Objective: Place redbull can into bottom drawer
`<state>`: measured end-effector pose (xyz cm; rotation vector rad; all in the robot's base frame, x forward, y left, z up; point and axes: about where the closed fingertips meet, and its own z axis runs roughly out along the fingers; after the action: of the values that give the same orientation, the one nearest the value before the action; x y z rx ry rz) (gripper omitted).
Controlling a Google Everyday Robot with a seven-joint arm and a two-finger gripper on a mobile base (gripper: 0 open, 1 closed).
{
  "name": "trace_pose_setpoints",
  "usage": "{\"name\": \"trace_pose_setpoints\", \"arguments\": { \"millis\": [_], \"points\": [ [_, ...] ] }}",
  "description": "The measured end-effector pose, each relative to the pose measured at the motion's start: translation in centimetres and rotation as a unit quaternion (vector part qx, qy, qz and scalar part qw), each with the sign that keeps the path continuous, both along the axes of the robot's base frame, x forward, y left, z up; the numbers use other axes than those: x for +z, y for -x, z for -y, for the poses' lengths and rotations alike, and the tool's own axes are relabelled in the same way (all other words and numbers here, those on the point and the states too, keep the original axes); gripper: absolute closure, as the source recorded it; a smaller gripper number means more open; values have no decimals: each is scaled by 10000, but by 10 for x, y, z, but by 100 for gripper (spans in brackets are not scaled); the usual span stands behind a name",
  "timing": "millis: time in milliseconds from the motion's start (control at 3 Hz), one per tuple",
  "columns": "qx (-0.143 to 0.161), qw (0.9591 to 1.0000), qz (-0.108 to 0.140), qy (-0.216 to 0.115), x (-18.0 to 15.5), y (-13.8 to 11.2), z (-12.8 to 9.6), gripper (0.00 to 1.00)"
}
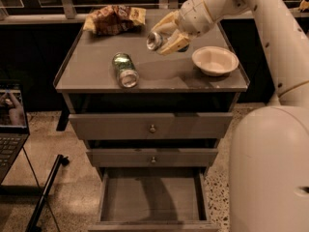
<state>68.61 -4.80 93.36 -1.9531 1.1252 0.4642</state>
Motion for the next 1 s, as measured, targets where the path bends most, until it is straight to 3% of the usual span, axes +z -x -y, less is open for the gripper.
{"name": "trace_pose_setpoints", "arguments": {
  "millis": [333, 667, 1000],
  "points": [
    [-23, 9982, 398, -451, 38, 38, 7, 100],
    [-297, 9912, 901, -920, 77, 78, 14, 100],
    [-573, 9905, 786, -974, 58, 86, 26, 100]
  ]
}}
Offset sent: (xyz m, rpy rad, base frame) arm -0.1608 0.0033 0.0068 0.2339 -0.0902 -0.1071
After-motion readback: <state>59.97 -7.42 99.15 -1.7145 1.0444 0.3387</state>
